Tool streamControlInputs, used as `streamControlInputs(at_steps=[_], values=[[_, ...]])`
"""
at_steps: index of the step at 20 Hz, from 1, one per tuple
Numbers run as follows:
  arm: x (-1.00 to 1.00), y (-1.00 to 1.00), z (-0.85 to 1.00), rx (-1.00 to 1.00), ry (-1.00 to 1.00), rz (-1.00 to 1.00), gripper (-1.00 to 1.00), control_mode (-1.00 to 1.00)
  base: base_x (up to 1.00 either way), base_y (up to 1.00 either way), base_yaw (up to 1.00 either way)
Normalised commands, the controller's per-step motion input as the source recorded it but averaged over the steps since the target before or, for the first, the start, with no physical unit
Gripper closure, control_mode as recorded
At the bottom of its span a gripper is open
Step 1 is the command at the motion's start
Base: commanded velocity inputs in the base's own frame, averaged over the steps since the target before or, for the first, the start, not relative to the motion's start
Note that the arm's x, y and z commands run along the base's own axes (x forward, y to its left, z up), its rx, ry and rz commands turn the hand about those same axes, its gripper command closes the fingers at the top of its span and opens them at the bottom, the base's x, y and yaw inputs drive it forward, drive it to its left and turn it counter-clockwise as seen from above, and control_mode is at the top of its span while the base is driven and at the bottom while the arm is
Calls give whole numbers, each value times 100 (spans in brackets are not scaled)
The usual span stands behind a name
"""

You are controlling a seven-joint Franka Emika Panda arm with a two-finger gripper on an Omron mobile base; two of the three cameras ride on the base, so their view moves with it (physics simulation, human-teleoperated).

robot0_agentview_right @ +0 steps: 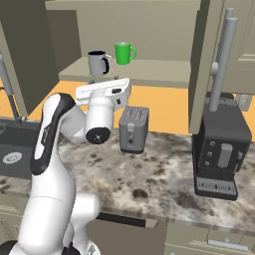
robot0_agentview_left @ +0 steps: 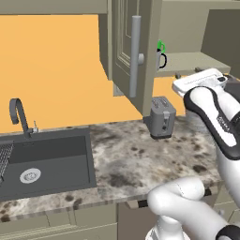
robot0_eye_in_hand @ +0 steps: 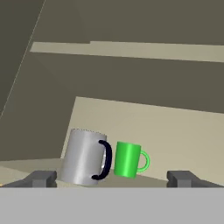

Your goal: Pick the mug on the counter and place it in the cabinet with the handle facing the right, like the mugs already inside.

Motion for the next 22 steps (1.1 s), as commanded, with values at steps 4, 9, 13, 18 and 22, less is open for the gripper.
streamControlInputs(at_steps=[4,9,13,18,22], values=[[-36,0,-42,0,0,-4,-100,-100,0,0,0],[-20,0,-59,1,5,-8,-100,-100,0,0,0],[0,0,-71,4,15,-11,-100,-100,0,0,0],[0,0,-65,4,18,-11,-100,-100,0,0,0],[4,-1,-64,4,21,-10,-100,-100,0,0,0]])
